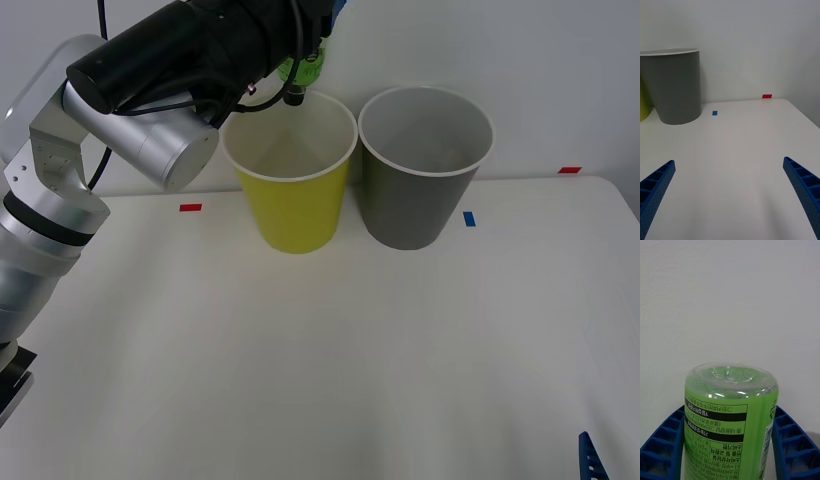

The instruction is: Put cans in the gray bin and PET bottles in the light green bin.

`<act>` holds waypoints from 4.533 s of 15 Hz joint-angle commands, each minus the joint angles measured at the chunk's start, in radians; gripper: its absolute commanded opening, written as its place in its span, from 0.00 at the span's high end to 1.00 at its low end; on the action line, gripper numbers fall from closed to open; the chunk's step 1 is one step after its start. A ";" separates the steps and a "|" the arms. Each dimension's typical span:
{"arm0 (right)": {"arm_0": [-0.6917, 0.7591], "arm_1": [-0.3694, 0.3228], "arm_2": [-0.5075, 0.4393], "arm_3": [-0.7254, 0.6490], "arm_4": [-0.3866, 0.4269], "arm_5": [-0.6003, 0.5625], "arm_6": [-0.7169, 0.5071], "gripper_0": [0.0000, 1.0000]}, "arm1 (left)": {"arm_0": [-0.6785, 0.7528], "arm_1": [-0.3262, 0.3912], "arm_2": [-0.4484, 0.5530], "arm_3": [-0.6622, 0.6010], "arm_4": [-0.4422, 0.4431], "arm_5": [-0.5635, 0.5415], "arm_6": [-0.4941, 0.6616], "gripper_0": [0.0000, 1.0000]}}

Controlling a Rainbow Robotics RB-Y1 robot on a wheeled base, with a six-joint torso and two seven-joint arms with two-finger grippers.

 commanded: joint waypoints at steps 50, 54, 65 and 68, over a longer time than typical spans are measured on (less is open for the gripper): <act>0.000 0.000 0.000 0.000 0.000 0.000 0.000 0.00 | 1.591 -0.004 0.305 -0.553 -0.012 -0.690 -0.186 0.00; 0.000 0.000 0.000 0.000 0.000 0.000 0.000 0.00 | 1.717 -0.006 0.282 -0.531 -0.072 -0.738 -0.185 0.00; 0.000 0.000 0.000 0.000 0.000 0.000 0.000 0.00 | 1.993 -0.032 0.262 -0.465 -0.127 -0.986 -0.154 0.00; 0.000 0.000 0.000 0.000 0.000 0.000 0.000 0.00 | 2.005 -0.038 0.262 -0.441 -0.126 -1.011 -0.154 0.00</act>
